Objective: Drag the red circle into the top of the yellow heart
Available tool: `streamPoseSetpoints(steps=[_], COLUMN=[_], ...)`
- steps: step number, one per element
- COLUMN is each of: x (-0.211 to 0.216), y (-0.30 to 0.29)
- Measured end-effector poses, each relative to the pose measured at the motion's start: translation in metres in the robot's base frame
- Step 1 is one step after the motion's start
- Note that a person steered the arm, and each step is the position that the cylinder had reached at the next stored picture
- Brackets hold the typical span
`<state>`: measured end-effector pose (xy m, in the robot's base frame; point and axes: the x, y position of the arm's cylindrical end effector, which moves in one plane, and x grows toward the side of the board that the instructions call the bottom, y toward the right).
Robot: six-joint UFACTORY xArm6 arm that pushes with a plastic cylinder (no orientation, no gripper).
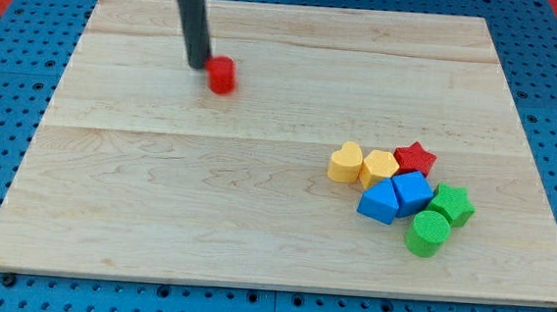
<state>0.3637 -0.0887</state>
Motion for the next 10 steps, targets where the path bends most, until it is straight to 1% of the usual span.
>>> streamPoseSetpoints(steps=[1,2,3,4,5,6,7,8,9,10], x=[0.066,-0.004,-0.041,0.003,0.080,0.047,-0.003,0.038,0.065,0.045], y=[0.045,-0.006,-0.015,0.054,0.099,0.108,0.108,0.146,0.148,0.142])
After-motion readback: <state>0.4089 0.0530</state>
